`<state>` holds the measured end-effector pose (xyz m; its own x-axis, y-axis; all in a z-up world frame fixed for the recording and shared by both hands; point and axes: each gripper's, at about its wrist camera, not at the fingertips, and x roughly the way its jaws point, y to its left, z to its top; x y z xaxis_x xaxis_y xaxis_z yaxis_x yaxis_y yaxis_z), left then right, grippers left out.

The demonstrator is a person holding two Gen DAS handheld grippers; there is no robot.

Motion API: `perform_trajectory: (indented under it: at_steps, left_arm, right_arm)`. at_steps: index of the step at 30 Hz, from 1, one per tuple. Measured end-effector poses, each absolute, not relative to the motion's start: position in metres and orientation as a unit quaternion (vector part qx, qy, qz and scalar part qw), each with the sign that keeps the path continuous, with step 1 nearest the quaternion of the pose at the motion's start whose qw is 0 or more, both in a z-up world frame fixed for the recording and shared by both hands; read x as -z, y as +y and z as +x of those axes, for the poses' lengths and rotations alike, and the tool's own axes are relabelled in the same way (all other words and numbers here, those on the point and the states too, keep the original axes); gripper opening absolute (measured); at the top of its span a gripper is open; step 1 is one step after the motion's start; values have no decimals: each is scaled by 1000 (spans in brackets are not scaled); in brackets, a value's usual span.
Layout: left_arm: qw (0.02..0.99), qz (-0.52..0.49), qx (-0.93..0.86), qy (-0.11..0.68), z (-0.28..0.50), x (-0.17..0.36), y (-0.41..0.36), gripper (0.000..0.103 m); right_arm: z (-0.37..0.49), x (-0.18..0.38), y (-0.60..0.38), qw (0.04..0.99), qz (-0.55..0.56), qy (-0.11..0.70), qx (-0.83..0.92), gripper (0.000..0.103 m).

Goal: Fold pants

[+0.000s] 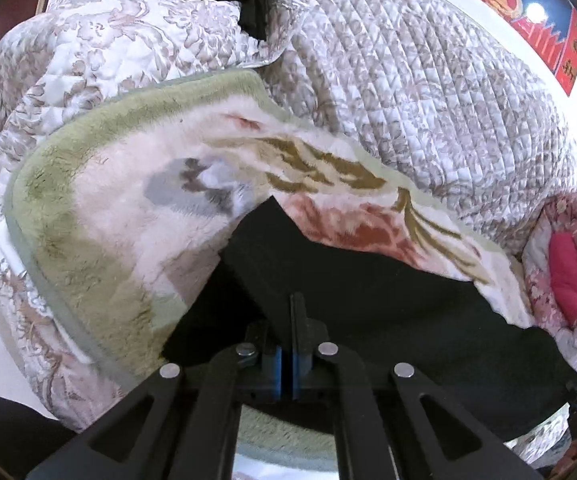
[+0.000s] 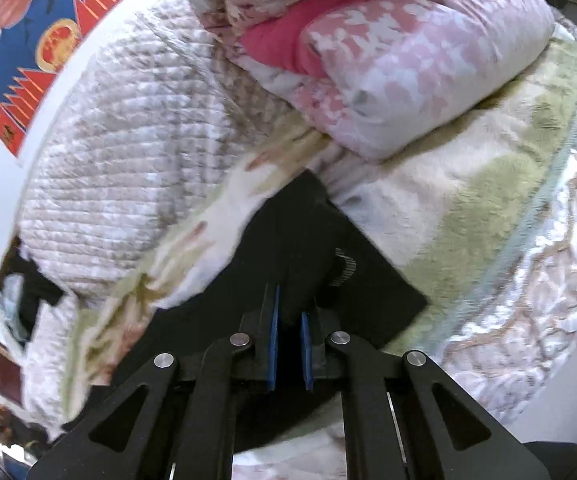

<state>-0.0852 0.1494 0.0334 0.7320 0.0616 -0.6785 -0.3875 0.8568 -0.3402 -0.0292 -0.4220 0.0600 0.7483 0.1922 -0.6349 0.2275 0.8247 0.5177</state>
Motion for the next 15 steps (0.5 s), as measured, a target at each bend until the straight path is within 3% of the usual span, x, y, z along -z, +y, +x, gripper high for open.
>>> perform_trajectory:
  at_steps: [4,11,15]
  left_arm:
    - [874,-258,-135,389,-79,-6,157,4]
    - [879,-234,-154,386,-88,-12,151,8]
    - [871,-234,-206,379,-104,-21,161,10]
  right_arm:
    - [-24,-40,-430,863,323,388,26,9]
    - [-28,-43,-429,866,307,392,37,10]
    - [-44,-66,-430,886,274,363,91,27]
